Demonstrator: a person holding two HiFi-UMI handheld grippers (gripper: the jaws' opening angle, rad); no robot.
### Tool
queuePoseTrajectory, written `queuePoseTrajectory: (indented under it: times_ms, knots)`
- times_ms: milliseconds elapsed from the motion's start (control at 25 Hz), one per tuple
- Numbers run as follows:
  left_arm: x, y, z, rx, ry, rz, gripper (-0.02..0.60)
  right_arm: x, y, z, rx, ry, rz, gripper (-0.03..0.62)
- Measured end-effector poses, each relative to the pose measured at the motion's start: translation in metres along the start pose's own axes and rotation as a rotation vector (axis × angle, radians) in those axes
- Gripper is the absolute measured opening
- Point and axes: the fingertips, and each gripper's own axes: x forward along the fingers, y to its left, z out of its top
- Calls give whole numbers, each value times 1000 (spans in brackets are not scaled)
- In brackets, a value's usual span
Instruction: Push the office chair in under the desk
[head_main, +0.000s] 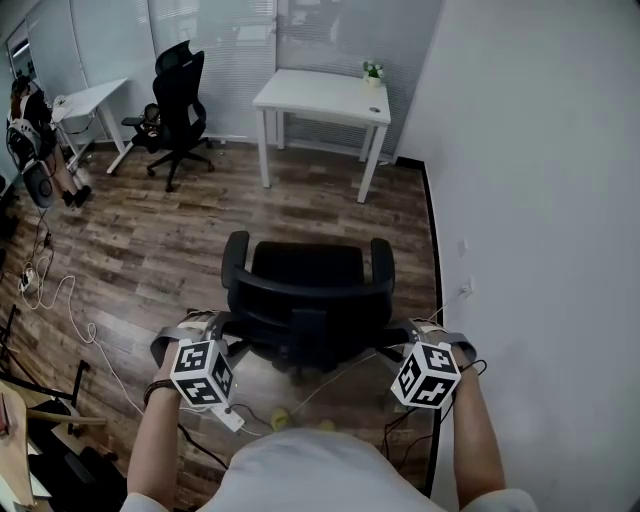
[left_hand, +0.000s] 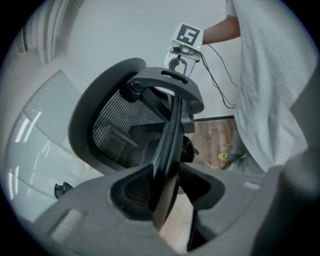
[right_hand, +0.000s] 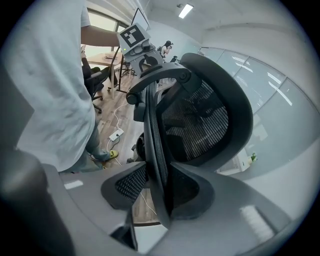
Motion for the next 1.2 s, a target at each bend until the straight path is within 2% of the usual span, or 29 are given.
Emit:
queuePoseTrajectory:
  times_ms: [280, 560, 720, 1000, 1200]
  knots:
    - [4, -1, 0, 38, -4, -9, 155, 7, 1, 0, -17, 33, 29, 141]
    - [6, 0, -3, 80, -27, 15, 153, 11, 1, 1, -18, 29, 20, 143]
    - [5, 0, -4, 85, -36, 4, 153, 11, 1, 3, -14, 22, 12, 143]
    - [7, 15, -9, 98, -44, -11, 153, 14, -9, 9, -2, 14, 18, 145]
    - [13, 33, -15, 104, -54, 18, 158, 21, -23, 15, 4, 13, -6, 146]
